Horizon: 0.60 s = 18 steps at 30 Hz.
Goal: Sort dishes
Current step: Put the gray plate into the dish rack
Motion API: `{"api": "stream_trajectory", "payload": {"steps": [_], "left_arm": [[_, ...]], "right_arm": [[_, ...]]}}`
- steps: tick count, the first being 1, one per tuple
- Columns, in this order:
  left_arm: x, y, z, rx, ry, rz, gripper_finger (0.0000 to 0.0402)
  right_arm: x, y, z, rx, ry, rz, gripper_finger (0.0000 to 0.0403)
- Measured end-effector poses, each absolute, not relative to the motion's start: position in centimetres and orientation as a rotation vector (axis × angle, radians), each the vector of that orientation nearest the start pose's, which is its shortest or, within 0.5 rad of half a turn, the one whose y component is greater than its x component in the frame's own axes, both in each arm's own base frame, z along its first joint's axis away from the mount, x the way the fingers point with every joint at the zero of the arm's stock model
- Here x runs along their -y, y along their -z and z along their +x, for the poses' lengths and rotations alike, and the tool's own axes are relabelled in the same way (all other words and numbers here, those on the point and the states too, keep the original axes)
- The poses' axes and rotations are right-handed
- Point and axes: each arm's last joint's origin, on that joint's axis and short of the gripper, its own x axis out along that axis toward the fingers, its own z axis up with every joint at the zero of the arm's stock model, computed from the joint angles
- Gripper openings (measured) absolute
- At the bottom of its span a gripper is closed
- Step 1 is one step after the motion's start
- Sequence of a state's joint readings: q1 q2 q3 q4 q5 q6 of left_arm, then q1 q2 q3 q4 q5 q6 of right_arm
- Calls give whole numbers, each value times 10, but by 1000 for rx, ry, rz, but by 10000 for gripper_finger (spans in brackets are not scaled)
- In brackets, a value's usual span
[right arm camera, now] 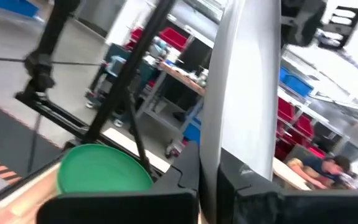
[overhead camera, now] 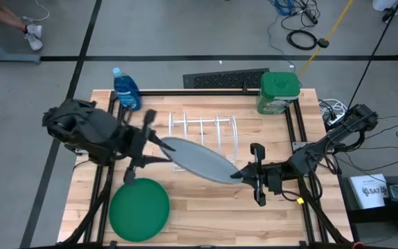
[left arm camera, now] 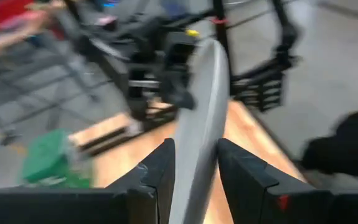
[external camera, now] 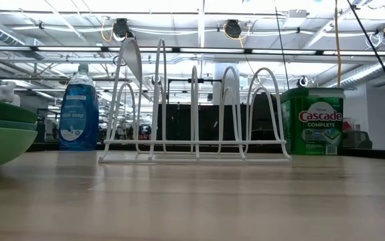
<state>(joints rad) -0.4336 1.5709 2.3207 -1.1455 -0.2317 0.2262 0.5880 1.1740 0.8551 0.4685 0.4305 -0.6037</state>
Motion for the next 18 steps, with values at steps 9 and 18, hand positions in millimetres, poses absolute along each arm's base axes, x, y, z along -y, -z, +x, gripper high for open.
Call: {"api": "stream_trajectory", "payload": {"steps": [9,18], "left_arm": [[100,-566,194,-196,-120,318,123],[113,-564,181,-184,-296,267,123]], "right_arm": [[-125,-351,233,256,69,-357,4],[-115,-331,277,481,207,-63,4]]}}
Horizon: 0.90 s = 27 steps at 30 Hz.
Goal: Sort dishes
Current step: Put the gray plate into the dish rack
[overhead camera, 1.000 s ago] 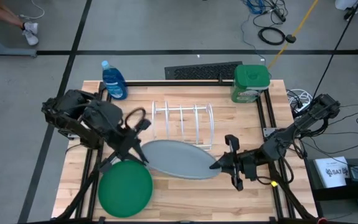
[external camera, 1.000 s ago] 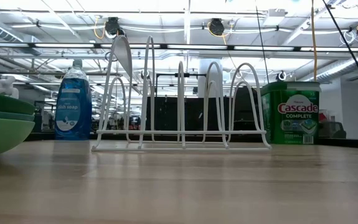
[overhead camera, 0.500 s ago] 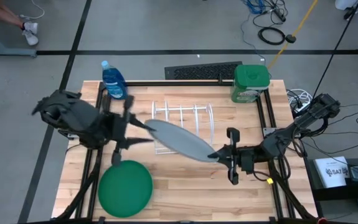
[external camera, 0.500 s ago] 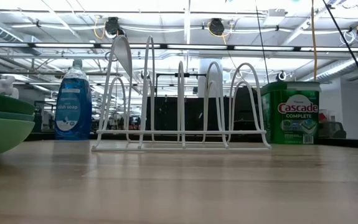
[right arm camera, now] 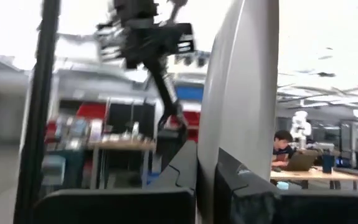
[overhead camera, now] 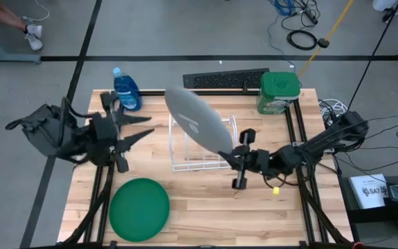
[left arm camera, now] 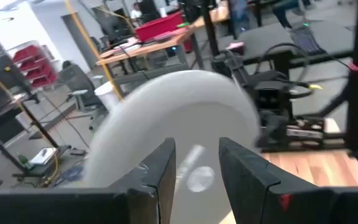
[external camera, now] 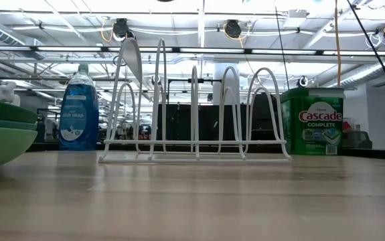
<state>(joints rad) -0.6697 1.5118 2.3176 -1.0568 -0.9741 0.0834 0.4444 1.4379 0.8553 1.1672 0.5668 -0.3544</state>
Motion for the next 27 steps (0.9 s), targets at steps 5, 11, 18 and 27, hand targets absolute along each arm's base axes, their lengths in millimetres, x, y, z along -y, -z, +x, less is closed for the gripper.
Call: {"api": "stream_trajectory", "payload": {"steps": [5,11,18,27], "left_arm": [[123,-563,178,-184,-251,276,123],[129,-563,174,-179,-223,277,123],[130,-558,172,-211,-234,266,123],[129,-554,170,-231,-251,245,123]], "right_arm": [[-116,-318,308,449,326,8,4],[-128,-311,349,413,459,86,4],[-143,-303,380,368,577,122,4],[-143,-277,400,322,702,220,4]]}}
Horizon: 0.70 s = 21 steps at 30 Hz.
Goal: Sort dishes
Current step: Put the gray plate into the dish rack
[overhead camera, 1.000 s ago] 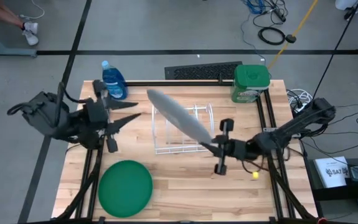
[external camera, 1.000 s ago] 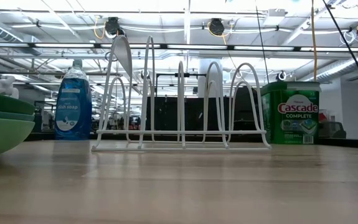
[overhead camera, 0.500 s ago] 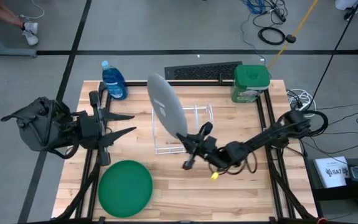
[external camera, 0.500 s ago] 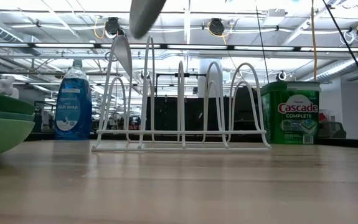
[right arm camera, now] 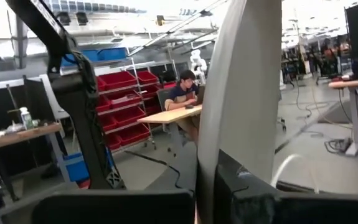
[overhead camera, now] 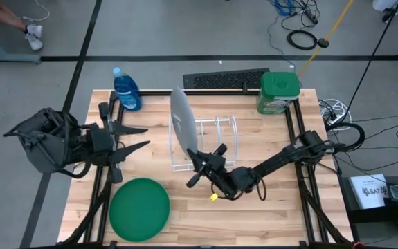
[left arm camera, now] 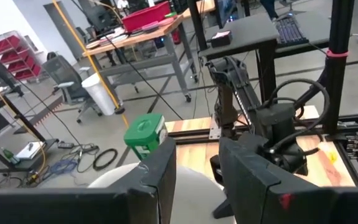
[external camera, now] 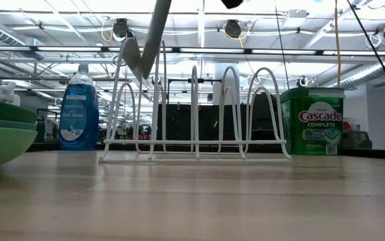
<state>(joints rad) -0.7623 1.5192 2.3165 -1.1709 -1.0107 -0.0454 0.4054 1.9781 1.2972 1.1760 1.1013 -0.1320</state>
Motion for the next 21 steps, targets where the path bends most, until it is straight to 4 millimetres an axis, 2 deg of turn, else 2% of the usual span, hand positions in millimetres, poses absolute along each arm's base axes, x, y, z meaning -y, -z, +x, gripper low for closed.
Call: {"api": "stream_trajectory", "payload": {"steps": [21], "left_arm": [[129,-554,170,-226,-269,246,123]], "right_arm": [[-123,-249,416,209,754,346,11]]}}
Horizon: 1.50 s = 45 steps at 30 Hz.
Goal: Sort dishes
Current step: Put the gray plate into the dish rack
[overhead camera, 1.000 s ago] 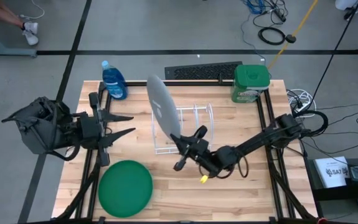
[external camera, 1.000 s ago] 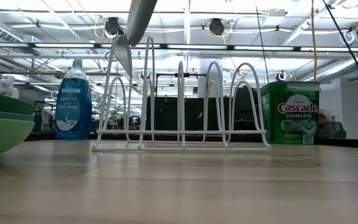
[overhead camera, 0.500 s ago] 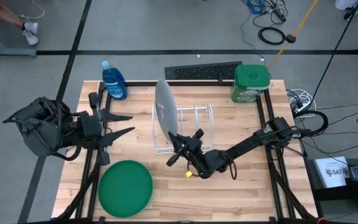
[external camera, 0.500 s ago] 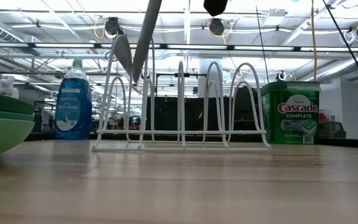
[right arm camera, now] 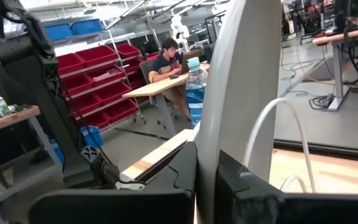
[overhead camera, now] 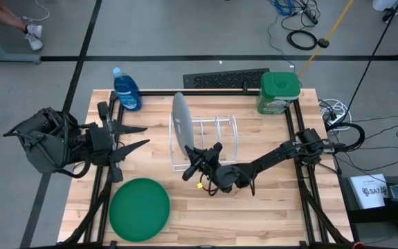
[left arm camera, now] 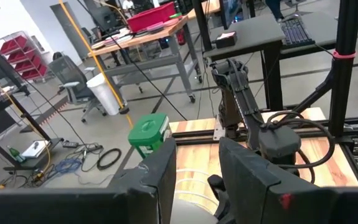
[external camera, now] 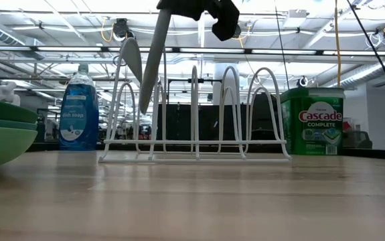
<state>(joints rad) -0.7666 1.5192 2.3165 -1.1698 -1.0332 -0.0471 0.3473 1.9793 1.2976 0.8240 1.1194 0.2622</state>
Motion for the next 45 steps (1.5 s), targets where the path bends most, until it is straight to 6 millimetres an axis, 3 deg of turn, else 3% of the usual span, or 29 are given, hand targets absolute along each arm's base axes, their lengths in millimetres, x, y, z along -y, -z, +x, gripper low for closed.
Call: {"api": "stream_trajectory", "payload": {"steps": [45], "left_arm": [[129,-554,170,-226,-269,246,123]], "right_arm": [[-119,-239,420,129,675,341,20]]}}
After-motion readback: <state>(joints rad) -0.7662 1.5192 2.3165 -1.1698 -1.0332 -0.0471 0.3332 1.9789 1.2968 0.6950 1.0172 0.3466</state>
